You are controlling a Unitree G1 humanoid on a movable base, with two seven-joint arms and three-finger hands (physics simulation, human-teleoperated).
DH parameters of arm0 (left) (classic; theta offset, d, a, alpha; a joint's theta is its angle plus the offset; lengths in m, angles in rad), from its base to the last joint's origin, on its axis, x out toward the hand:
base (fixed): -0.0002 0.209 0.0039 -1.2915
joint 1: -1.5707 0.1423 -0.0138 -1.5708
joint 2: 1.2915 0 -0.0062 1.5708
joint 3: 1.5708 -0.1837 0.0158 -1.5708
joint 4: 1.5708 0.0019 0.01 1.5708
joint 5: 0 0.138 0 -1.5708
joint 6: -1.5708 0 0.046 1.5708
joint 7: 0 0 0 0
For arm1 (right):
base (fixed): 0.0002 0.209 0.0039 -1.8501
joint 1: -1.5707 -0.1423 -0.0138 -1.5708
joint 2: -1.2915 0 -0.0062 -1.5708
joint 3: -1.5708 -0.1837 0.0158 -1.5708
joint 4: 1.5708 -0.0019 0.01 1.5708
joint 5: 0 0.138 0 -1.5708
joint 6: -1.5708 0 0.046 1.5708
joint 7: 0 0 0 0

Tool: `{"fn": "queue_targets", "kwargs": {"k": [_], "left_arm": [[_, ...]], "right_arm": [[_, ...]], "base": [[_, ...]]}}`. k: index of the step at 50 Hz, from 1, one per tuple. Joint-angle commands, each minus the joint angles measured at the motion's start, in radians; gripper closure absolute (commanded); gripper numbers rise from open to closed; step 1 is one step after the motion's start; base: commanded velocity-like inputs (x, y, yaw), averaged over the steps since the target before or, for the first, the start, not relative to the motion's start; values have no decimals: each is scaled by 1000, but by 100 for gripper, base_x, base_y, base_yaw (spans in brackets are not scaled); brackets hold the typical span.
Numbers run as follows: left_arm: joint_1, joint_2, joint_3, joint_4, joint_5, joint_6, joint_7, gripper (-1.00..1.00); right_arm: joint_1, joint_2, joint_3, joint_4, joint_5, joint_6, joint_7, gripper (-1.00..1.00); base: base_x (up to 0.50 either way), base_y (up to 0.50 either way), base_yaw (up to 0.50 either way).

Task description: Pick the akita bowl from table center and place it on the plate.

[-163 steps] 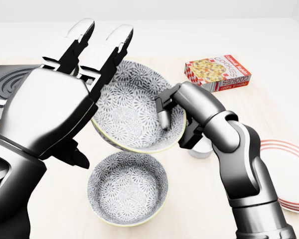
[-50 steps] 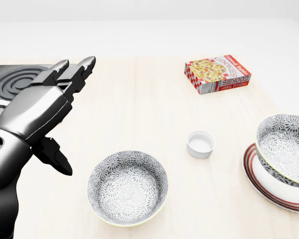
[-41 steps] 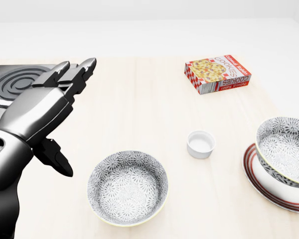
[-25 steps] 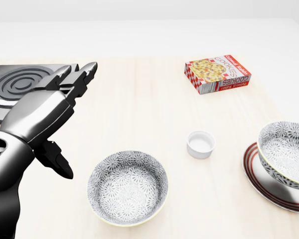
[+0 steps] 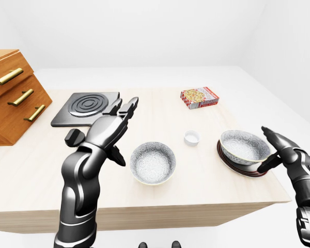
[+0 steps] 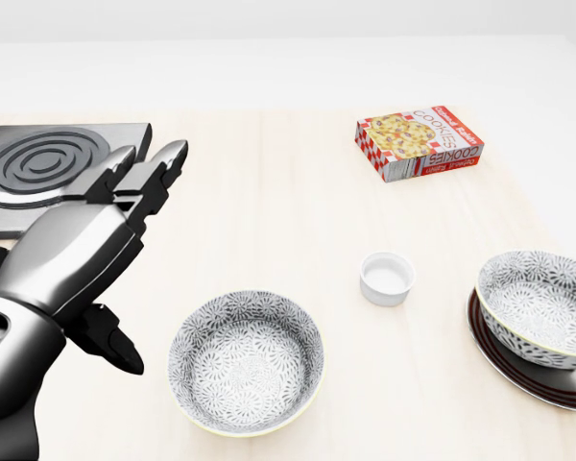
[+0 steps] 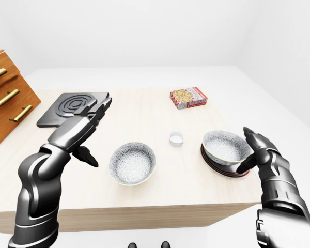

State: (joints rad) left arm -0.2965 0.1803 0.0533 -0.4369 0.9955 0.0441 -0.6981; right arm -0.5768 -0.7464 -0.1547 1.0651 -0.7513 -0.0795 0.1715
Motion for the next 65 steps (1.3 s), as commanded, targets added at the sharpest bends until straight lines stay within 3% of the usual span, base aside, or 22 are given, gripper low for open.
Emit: {"fn": "queue_targets", "kwargs": {"k": [1, 8, 17, 26, 27, 31, 39, 44, 50, 65], "left_arm": [[70, -29, -8, -93, 24, 7, 0, -100], [90, -37, -6, -127, 30, 15, 0, -100], [44, -21, 10, -108, 11, 40, 0, -100], [21, -19, 19, -146, -3, 43, 0, -100], [15, -23, 24, -155, -8, 43, 0, -100], [-9, -29, 34, -157, -37, 43, 0, -100], [6, -24, 40, -178, -104, 43, 0, -100], [-95, 20, 64, -38, -196, 43, 0, -100], [-107, 39, 58, 31, -253, 43, 0, -100], [-53, 21, 46, -55, -281, 43, 0, -100]], "right_arm": [[17, -8, -20, -25, 8, -8, 8, -100], [142, -50, -78, -118, 52, -8, 56, -100], [407, 3, -279, -599, 88, -2, 301, -100], [484, 132, -454, -1043, 119, 122, 527, -100], [489, 163, -476, -1160, 147, 167, 527, -100], [456, 239, -499, -1403, 232, 167, 527, -100], [382, 300, -443, -1744, 371, 167, 527, -100], [320, 315, -346, -1792, 400, 167, 527, -100], [265, 354, -226, -1771, 404, 167, 527, -100], [308, 416, -196, -1791, 500, 167, 414, -100]], "base": [[0, 0, 0], [0, 0, 0], [0, 0, 0], [0, 0, 0], [0, 0, 0], [0, 0, 0], [0, 0, 0], [0, 0, 0], [0, 0, 0], [0, 0, 0]]}}
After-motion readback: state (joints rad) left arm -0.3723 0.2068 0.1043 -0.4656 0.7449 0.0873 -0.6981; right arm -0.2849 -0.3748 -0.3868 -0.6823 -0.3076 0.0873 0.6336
